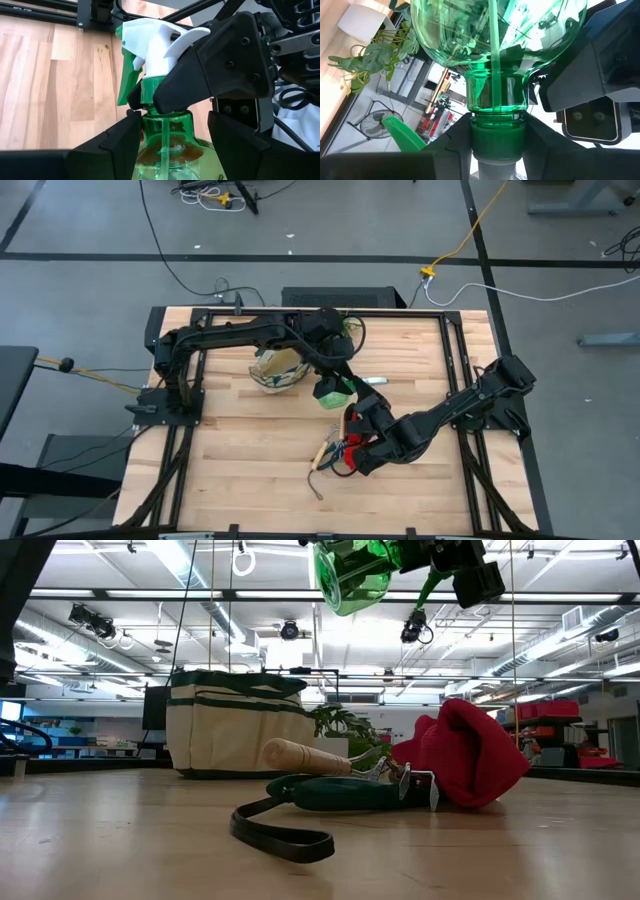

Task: Pick & Place Garden tools in Gardening bag
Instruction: Put the green spray bottle into the gardening bag

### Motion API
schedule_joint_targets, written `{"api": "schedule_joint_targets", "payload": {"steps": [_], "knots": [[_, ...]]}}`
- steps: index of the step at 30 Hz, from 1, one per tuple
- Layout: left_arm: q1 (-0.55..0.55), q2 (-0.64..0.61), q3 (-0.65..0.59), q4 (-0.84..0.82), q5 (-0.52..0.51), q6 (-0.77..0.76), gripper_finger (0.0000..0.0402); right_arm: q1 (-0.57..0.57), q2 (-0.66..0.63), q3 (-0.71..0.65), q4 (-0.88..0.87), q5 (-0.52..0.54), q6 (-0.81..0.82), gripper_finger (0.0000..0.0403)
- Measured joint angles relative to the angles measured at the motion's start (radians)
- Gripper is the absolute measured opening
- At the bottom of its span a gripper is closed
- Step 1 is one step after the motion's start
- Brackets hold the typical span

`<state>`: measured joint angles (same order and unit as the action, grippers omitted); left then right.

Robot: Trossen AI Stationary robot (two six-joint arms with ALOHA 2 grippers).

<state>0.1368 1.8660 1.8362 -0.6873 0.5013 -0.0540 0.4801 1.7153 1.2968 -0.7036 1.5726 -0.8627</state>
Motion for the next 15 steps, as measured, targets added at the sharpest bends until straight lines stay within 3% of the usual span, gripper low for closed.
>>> {"api": "schedule_joint_targets", "payload": {"steps": [11,15], "knots": [[0.005,0.000,0.000,0.008,-0.053,-0.007,0.0234,-0.002,0.002,0.000,-0.003,0.002,-0.003,0.0122],[-0.016,0.000,0.000,0.023,-0.144,0.014,0.0234,-0.006,0.003,0.000,-0.003,0.002,-0.004,0.0122]]}}
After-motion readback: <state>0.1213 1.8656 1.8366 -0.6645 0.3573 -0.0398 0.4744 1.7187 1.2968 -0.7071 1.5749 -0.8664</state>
